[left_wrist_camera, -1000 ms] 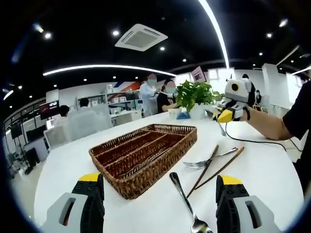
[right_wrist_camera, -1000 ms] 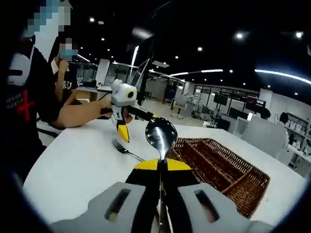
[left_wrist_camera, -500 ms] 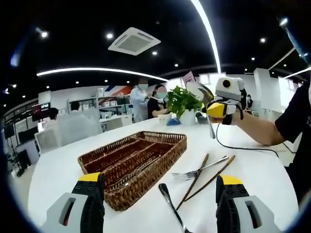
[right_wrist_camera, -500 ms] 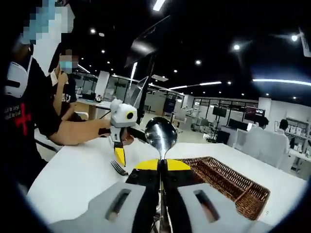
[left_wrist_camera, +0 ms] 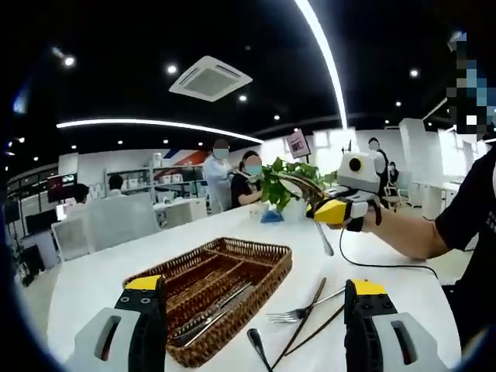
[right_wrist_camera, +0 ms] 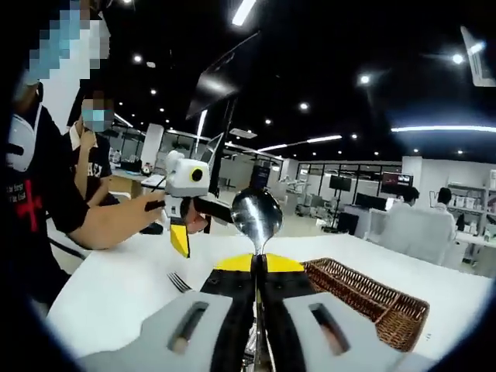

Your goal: Arrange the knives, forks, and spoons in their matching storage slots by inserting each utensil handle-first until every utensil is classified and aligned in the correct compartment

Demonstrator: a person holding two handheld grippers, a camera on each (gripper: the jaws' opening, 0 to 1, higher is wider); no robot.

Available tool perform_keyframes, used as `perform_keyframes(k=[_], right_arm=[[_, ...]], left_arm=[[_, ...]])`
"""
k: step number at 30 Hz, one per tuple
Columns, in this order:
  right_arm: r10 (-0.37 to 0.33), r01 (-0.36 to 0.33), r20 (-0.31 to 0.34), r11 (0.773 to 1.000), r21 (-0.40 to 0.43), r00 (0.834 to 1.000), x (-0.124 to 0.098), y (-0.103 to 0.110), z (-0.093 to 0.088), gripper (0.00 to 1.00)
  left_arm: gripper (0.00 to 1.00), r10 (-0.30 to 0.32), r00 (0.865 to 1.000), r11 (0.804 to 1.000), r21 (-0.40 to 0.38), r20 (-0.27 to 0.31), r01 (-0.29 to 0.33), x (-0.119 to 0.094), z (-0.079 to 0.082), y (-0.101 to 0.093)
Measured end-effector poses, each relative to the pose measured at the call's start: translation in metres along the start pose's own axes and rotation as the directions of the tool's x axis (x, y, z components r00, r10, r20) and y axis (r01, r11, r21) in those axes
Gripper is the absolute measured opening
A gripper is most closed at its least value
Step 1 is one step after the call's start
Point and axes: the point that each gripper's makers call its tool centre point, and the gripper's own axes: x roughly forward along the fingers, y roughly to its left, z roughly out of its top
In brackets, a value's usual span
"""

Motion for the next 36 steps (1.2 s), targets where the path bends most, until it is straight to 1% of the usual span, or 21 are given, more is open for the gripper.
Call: perform_keyframes(k=[2,3,4,5,6,9,10,11,13,14,17,20,21,22,23,24,26,28,30,33,36], right_arm=[[0.001,-0.001,0.006,1.0,0.002,1.0,0.003,0.002,-0.003,0.0],[0.0,0.0,0.004,1.0,0.001,1.0,0.006,0.004,-0.005,0.0],[0.001,-0.001,0.004,1.0,-0.002,1.0,0.008,0.005,-0.006,0.0],[0.007,-0.007,0.008,1.0,-0.002,1.0,0.01,0.007,-0.006,0.0],[0.009,-0.009,0.015,1.0,0.001,1.0,0.011,0.009,-0.005,0.0],[0.068,-0.07,0.054,0.997,0.041,0.996,0.016,0.022,-0.003,0.0],[0.063,-0.065,0.052,0.997,0.041,0.997,0.017,0.022,-0.004,0.0],[0.071,-0.074,0.057,0.996,0.052,0.996,0.02,0.022,-0.005,0.0],[0.078,-0.083,0.066,0.994,0.067,0.995,0.022,0.024,-0.006,0.0],[0.084,-0.09,0.077,0.993,0.079,0.994,0.024,0.026,-0.005,0.0],[0.094,-0.1,0.087,0.992,0.076,0.992,0.026,0.034,-0.004,0.0],[0.114,-0.126,0.122,0.988,0.088,0.986,0.026,0.04,0.003,0.0],[0.116,-0.13,0.133,0.987,0.099,0.984,0.026,0.041,0.004,0.0],[0.12,-0.135,0.141,0.985,0.105,0.983,0.025,0.042,0.006,0.0],[0.12,-0.137,0.146,0.985,0.107,0.982,0.025,0.042,0.007,0.0],[0.119,-0.136,0.153,0.985,0.105,0.981,0.025,0.042,0.008,0.0],[0.125,-0.144,0.165,0.983,0.112,0.978,0.024,0.044,0.011,0.0],[0.128,-0.149,0.175,0.982,0.113,0.976,0.023,0.045,0.014,0.0],[0.128,-0.153,0.188,0.98,0.124,0.974,0.023,0.045,0.016,0.0],[0.131,-0.16,0.2,0.978,0.132,0.971,0.022,0.046,0.017,0.0],[0.135,-0.164,0.205,0.977,0.133,0.969,0.022,0.048,0.018,0.0]], left_arm=[[1.0,-0.011,1.0,1.0,0.028,-0.029,0.012,0.004,-0.011,-0.003],[1.0,-0.022,0.999,1.0,0.016,-0.024,0.023,0.006,-0.013,-0.004],[1.0,-0.049,0.999,0.998,-0.025,-0.013,0.049,0.009,-0.015,-0.009],[0.98,-0.067,0.998,0.997,-0.039,-0.01,0.066,0.011,-0.016,-0.012],[0.94,-0.076,0.997,0.996,-0.039,-0.018,0.075,0.013,-0.018,-0.013],[0.93,-0.071,0.997,0.997,-0.017,-0.037,0.07,0.019,-0.025,-0.015],[0.92,-0.095,0.994,0.995,-0.014,-0.047,0.094,0.02,-0.027,-0.021],[0.92,-0.127,0.991,0.992,-0.026,-0.041,0.126,0.023,-0.026,-0.029],[0.91,-0.163,0.986,0.986,-0.036,-0.022,0.162,0.03,-0.024,-0.041],[0.9,-0.182,0.983,0.983,-0.038,-0.03,0.181,0.033,-0.025,-0.047],[0.87,-0.239,0.971,0.971,-0.014,-0.031,0.239,0.042,-0.027,-0.069],[0.76,-0.256,0.966,0.966,-0.019,-0.017,0.256,0.044,-0.024,-0.076],[0.71,-0.273,0.962,0.962,-0.025,0.003,0.273,0.044,-0.021,-0.079],[0.65,-0.296,0.954,0.953,-0.053,0.041,0.298,0.044,-0.014,-0.085],[0.61,-0.308,0.949,0.947,-0.08,0.063,0.312,0.044,-0.011,-0.087],[0.58,-0.309,0.949,0.946,-0.079,0.063,0.314,0.045,-0.011,-0.088],[0.48,-0.314,0.948,0.947,-0.051,0.054,0.317,0.046,-0.013,-0.091],[0.38,-0.319,0.946,0.946,-0.046,0.051,0.321,0.045,-0.012,-0.092],[0.3,-0.318,0.946,0.946,-0.043,0.064,0.321,0.045,-0.009,-0.092],[0.21,-0.313,0.947,0.947,-0.049,0.077,0.317,0.045,-0.007,-0.091],[0.16,-0.319,0.945,0.945,-0.047,0.079,0.323,0.045,-0.007,-0.093]])
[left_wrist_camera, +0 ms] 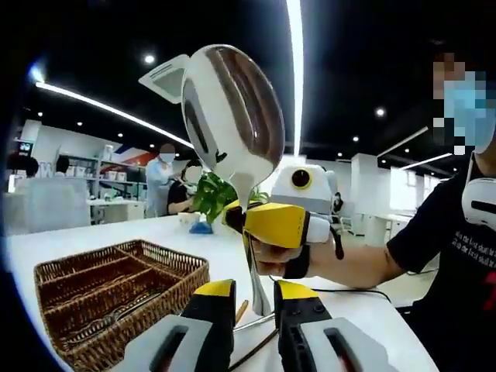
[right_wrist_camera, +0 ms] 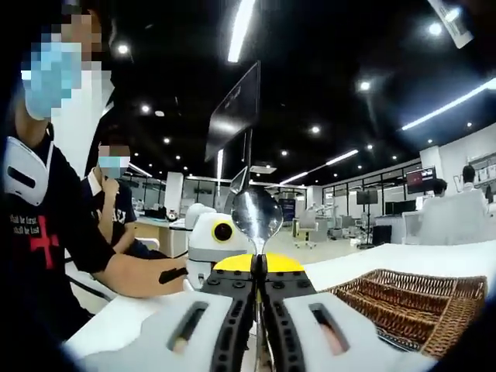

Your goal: Arrange the knives, forks, and spoons in their matching storage slots by inserting each utensil handle-first until every utensil is classified and aligned in the correct compartment

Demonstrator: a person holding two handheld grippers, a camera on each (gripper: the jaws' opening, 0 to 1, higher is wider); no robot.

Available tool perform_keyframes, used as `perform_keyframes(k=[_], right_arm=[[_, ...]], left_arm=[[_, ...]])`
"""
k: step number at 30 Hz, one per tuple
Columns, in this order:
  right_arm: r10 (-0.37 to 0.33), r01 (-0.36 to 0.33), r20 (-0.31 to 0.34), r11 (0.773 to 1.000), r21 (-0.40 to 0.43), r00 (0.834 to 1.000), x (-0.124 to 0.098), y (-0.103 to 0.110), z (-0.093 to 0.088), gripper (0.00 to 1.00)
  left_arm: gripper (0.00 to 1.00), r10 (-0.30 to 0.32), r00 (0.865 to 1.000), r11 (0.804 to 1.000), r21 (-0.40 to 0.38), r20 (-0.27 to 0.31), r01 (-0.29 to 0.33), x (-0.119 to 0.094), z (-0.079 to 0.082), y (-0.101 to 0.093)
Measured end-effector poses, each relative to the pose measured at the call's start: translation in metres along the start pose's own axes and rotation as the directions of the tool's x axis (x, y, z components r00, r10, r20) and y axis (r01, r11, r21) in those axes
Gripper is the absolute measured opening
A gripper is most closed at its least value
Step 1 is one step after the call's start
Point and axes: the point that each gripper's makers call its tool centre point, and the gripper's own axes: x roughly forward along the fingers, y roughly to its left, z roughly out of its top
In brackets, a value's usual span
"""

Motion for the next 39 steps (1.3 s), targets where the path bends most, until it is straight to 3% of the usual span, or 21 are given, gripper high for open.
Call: perform_keyframes(k=[12,20,28,33,39], right_arm=[[0.018,-0.018,0.021,1.0,0.024,1.0,0.0,0.002,0.003,0.0],[0.044,-0.045,0.026,0.998,0.036,0.999,0.002,0.005,0.001,0.0],[0.031,-0.034,0.053,0.998,0.052,0.998,-0.005,-0.004,0.007,0.01],[0.008,-0.012,0.058,0.998,0.062,0.998,-0.012,-0.013,0.007,0.01],[-0.005,0.003,0.023,0.998,0.057,1.0,-0.012,-0.019,-0.007,0.02]], left_arm=[[0.19,-0.025,0.999,0.999,-0.023,0.022,0.025,0.004,0.003,-0.004],[0.06,-0.019,1.0,0.999,0.032,0.007,0.019,0.005,0.002,-0.008],[0.04,0.017,1.0,0.999,0.042,-0.002,-0.017,-0.009,0.004,0.005],[0.04,0.084,0.996,0.993,0.087,-0.007,-0.083,-0.021,0.008,0.017],[0.04,0.139,0.988,0.978,0.168,-0.07,-0.126,-0.03,0.002,0.024]])
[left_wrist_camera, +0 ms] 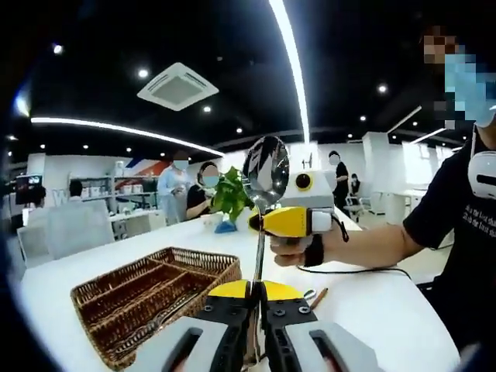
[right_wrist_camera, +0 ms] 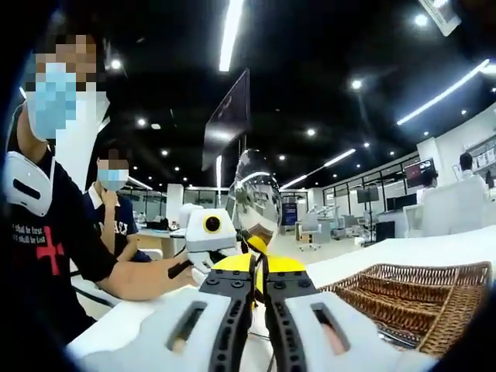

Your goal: Arrange the knives, forks, and spoons in their matching storage slots by inserting each utensil handle-first until every utensil is classified and aligned in the correct compartment

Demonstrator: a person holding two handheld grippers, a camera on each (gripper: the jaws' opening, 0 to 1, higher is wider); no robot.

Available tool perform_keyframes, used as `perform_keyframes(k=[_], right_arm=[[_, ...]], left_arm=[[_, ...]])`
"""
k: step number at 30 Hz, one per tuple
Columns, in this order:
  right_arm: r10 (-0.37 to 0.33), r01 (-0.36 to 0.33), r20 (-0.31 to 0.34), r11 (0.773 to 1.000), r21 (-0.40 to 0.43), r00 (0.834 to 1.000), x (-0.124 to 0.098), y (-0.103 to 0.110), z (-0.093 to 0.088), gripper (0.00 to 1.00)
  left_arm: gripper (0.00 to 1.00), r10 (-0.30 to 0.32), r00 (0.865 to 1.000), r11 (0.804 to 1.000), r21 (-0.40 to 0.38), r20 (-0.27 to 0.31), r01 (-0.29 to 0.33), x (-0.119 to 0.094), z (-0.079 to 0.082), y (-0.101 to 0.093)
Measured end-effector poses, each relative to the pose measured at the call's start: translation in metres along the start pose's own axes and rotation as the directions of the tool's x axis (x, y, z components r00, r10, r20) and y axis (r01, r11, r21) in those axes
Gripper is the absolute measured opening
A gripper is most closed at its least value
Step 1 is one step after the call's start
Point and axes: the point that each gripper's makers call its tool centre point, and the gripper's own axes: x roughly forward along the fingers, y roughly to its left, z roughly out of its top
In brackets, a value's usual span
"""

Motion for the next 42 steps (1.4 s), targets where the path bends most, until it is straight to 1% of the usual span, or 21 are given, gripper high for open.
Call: perform_keyframes(k=[3,10,14,16,17,18,20,22,23,25,27,28,29,30,31,32,34,35,36,39,42], right_arm=[[-0.004,0.004,-0.016,1.0,0.004,1.0,0.0,-0.003,-0.005,0.03],[-0.008,0.009,-0.03,1.0,0.018,1.0,-0.003,-0.01,-0.011,0.05],[-0.017,0.018,-0.026,1.0,0.025,1.0,-0.003,-0.013,-0.01,0.06],[-0.024,0.025,-0.019,0.999,0.026,1.0,-0.004,-0.015,-0.009,0.09],[-0.026,0.026,-0.004,0.999,0.026,1.0,-0.005,-0.016,-0.006,0.11],[-0.019,0.02,-0.008,0.999,0.048,1.0,-0.008,-0.013,-0.006,0.11],[-0.03,0.03,-0.007,0.999,0.024,1.0,-0.009,-0.013,-0.004,0.09],[-0.028,0.028,-0.003,0.999,0.025,1.0,-0.01,-0.011,-0.003,0.09],[-0.027,0.027,-0.003,0.999,0.032,1.0,-0.01,-0.011,-0.003,0.11],[-0.023,0.023,0.004,0.999,0.046,1.0,-0.01,-0.01,-0.003,0.17],[-0.03,0.029,0.005,0.996,0.079,1.0,-0.009,-0.012,-0.004,0.31],[-0.042,0.04,0.018,0.995,0.087,0.999,-0.008,-0.015,-0.002,0.39],[-0.052,0.049,0.025,0.994,0.103,0.998,-0.008,-0.018,-0.002,0.48],[-0.062,0.058,0.032,0.992,0.11,0.998,-0.008,-0.02,-0.001,0.54],[-0.067,0.063,0.037,0.992,0.107,0.997,-0.009,-0.022,0.0,0.56],[-0.075,0.071,0.043,0.993,0.096,0.996,-0.011,-0.024,0.001,0.51],[-0.08,0.078,0.032,0.995,0.063,0.996,-0.015,-0.026,0.0,0.32],[-0.091,0.09,0.034,0.995,0.035,0.995,-0.016,-0.029,0.001,0.21],[-0.104,0.103,0.022,0.994,0.028,0.994,-0.017,-0.032,0.0,0.18],[-0.101,0.1,0.027,0.994,0.037,0.995,-0.018,-0.035,0.003,0.19],[-0.107,0.107,0.012,0.994,0.035,0.994,-0.019,-0.041,0.001,0.2]], left_arm=[[0.04,0.011,1.0,1.0,0.014,-0.016,-0.01,-0.001,-0.003,0.003],[0.03,-0.001,0.999,1.0,0.018,-0.044,0.002,-0.003,-0.007,0.002],[0.02,0.002,0.999,1.0,0.016,-0.05,-0.001,-0.006,-0.008,0.005],[0.01,0.012,0.998,1.0,0.023,-0.062,-0.011,-0.008,-0.009,0.007],[0.0,0.019,0.997,1.0,0.014,-0.076,-0.018,-0.009,-0.012,0.008],[0.0,0.021,0.997,1.0,0.019,-0.07,-0.02,-0.009,-0.011,0.009],[0.0,0.016,0.997,1.0,0.004,-0.07,-0.015,-0.01,-0.01,0.008],[0.0,0.017,0.997,1.0,0.006,-0.073,-0.016,-0.01,-0.01,0.008],[0.0,0.021,0.997,1.0,0.009,-0.074,-0.021,-0.01,-0.01,0.008],[0.0,0.055,0.996,0.998,0.024,-0.076,-0.054,-0.011,-0.009,0.014],[0.0,0.065,0.993,0.997,0.042,-0.095,-0.062,-0.01,-0.013,0.015],[0.0,0.07,0.991,0.996,0.065,-0.117,-0.063,-0.01,-0.016,0.015],[0.0,0.075,0.986,0.994,0.094,-0.15,-0.062,-0.009,-0.022,0.015],[0.0,0.074,0.985,0.994,0.094,-0.159,-0.059,-0.008,-0.025,0.014],[0.0,0.067,0.985,0.995,0.089,-0.159,-0.053,-0.006,-0.025,0.012],[0.0,0.052,0.984,0.996,0.083,-0.169,-0.039,-0.005,-0.027,0.01],[0.0,0.038,0.983,0.997,0.077,-0.179,-0.024,-0.005,-0.029,0.008],[0.0,0.034,0.984,0.997,0.077,-0.177,-0.021,-0.006,-0.029,0.007],[0.0,0.027,0.985,0.997,0.074,-0.171,-0.014,-0.006,-0.027,0.006],[0.0,0.027,0.987,0.998,0.067,-0.157,-0.016,-0.008,-0.023,0.006],[0.0,0.04,0.987,0.996,0.085,-0.156,-0.027,-0.01,-0.022,0.009]])
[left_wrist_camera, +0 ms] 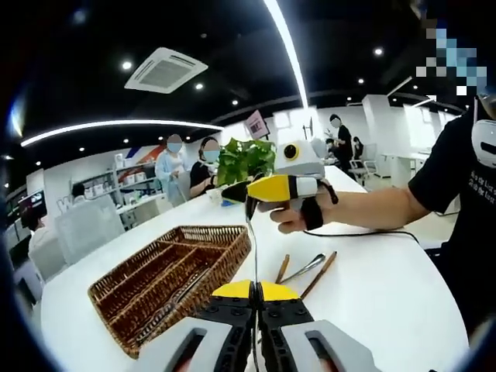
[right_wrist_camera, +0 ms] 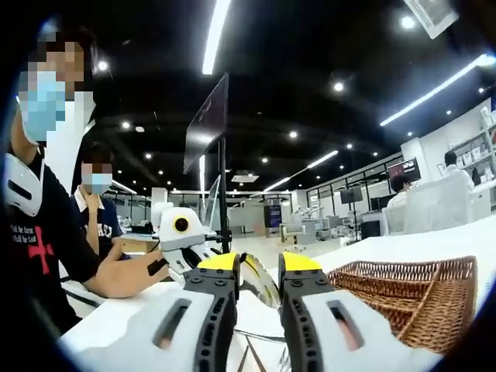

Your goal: Arrange the knives, forks, and spoons in their matching storage slots by inserting each utensil handle-first until every utensil is classified and aligned in the correct compartment

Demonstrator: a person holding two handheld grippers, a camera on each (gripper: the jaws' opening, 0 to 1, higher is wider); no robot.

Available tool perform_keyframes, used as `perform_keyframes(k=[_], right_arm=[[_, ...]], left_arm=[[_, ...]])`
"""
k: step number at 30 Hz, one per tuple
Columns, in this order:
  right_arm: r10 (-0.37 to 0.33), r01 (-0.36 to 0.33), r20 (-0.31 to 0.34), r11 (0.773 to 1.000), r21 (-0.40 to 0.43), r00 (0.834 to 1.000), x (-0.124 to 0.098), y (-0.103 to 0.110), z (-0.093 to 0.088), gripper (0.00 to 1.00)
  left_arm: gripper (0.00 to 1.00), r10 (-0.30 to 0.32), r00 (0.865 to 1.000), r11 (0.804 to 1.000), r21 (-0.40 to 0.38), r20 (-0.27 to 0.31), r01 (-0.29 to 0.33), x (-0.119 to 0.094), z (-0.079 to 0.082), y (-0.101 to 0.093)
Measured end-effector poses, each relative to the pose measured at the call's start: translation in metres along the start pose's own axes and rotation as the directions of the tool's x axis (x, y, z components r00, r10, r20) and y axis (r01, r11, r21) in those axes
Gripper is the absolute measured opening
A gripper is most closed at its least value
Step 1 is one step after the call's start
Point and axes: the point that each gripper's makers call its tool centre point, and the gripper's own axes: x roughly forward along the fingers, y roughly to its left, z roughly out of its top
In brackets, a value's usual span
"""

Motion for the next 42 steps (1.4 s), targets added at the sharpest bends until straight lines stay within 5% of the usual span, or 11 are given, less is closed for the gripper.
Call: perform_keyframes(k=[5,12,17,21,23,29,34,35,36,38,42], right_arm=[[-0.004,0.006,-0.059,0.999,0.034,0.998,0.0,-0.008,-0.01,0.2],[-0.011,0.012,-0.146,1.0,0.005,0.989,-0.006,-0.02,-0.026,0.07],[0.019,0.007,-0.16,0.987,0.159,0.987,-0.01,-0.022,-0.031,0.28],[0.055,-0.008,-0.144,0.953,0.304,0.988,-0.01,-0.017,-0.029,0.54],[0.045,0.008,-0.172,0.954,0.3,0.984,-0.01,-0.021,-0.035,0.59],[0.081,0.002,-0.239,0.945,0.326,0.968,-0.01,-0.007,-0.051,0.5],[0.124,0.011,-0.293,0.908,0.419,0.948,-0.012,0.001,-0.063,0.46],[0.114,0.019,-0.309,0.917,0.397,0.944,-0.012,-0.001,-0.066,0.41],[0.105,0.009,-0.316,0.941,0.339,0.943,-0.013,-0.005,-0.067,0.33],[0.09,0.024,-0.309,0.937,0.349,0.947,-0.014,-0.005,-0.066,0.2],[0.112,0.006,-0.278,0.92,0.393,0.954,-0.02,-0.01,-0.059,0.26]], left_arm=[[0.0,0.043,0.999,0.997,0.067,-0.003,-0.042,-0.003,0.0,0.007],[0.0,0.077,0.996,0.985,0.156,-0.034,-0.071,-0.01,-0.007,0.014],[0.0,0.082,0.996,0.983,0.166,-0.033,-0.076,-0.01,-0.007,0.015],[0.0,0.127,0.989,0.959,0.265,-0.077,-0.103,-0.008,-0.016,0.019],[0.0,0.109,0.992,0.954,0.287,-0.062,-0.087,-0.004,-0.015,0.015],[0.0,0.108,0.991,0.917,0.394,-0.08,-0.068,0.001,-0.018,0.01],[0.0,0.142,0.986,0.887,0.452,-0.082,-0.09,0.002,-0.019,0.014],[0.0,0.152,0.985,0.878,0.468,-0.081,-0.097,0.002,-0.018,0.015],[0.0,0.161,0.984,0.868,0.486,-0.08,-0.103,0.001,-0.018,0.016],[0.0,0.162,0.985,0.853,0.51,-0.059,-0.11,0.001,-0.014,0.015],[0.0,0.189,0.979,0.827,0.55,-0.072,-0.12,0.0,-0.015,0.017]])
